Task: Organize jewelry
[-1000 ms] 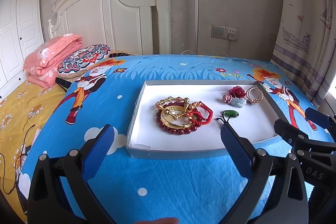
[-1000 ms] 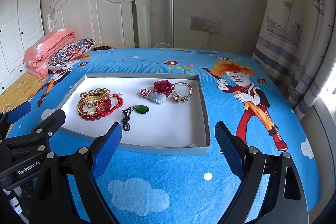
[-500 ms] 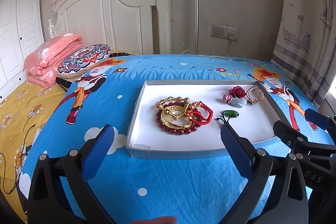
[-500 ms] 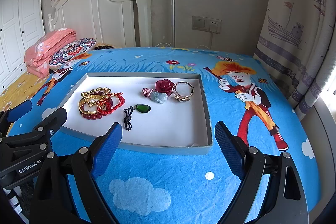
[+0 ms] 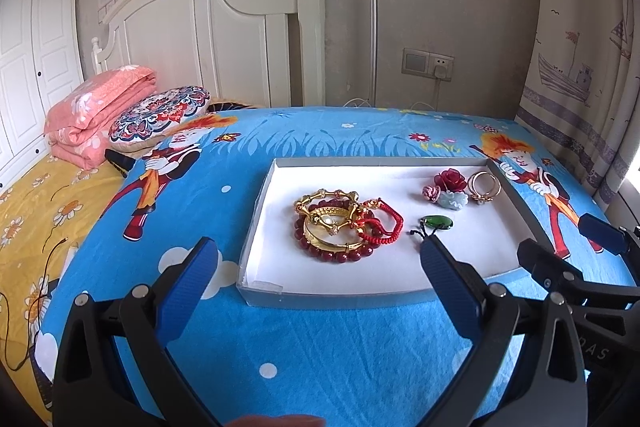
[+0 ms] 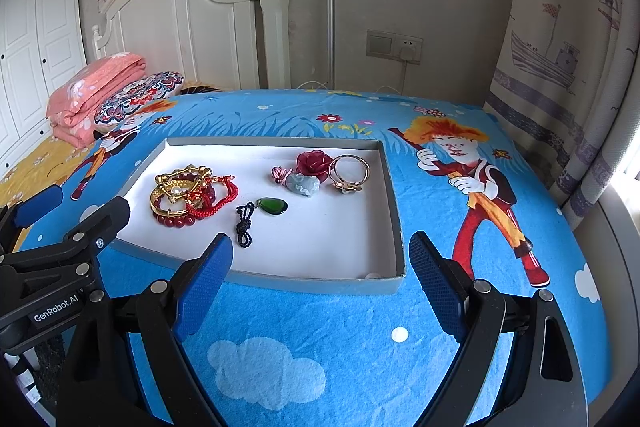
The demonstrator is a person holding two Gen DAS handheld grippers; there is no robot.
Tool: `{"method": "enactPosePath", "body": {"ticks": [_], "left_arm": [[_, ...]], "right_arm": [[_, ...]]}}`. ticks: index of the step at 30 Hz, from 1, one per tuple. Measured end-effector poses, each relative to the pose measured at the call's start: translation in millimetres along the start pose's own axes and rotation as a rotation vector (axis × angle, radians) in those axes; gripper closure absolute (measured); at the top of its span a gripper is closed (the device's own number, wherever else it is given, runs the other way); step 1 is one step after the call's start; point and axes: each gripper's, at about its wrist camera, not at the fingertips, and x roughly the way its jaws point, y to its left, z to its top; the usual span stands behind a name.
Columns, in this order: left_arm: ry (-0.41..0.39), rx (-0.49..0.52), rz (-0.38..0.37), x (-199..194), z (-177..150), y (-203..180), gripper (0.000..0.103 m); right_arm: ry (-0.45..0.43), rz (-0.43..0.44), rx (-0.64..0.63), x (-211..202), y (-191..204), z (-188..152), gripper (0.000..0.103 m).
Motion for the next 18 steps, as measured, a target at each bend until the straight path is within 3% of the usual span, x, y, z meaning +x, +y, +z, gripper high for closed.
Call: {"method": "enactPosePath", "body": {"ticks": [6,10,12,15,18], "left_arm": [[-0.002,0.0,0.004,1.9,4.1,-0.6,0.005],[-0.031,0.012,0.062,-1.4,1.9,-5.5,0.005],[-0.002,0.04,0.031,2.8,3.7,-8.4,0.005],[0.047,0.063,0.001,11.9,6.9,-4.2,0.005],[0.076,0.022,0.004,22.2,10.5,19.7,0.005]], "right_arm": [[-0.011,0.003,0.003,-5.2,3.5,0.8,0.019],[-0.015,0.003,0.001,-5.7,0.7,2.4,0.019],[-0.013,0.0,0.003,-3.7,-4.6,3.1,0.019],[0.01,-0.007,0.03,6.8,-24.2,5.5,0.019],[0.039,-0.055,0.088,22.7,-63.0,9.0,0.019]]}}
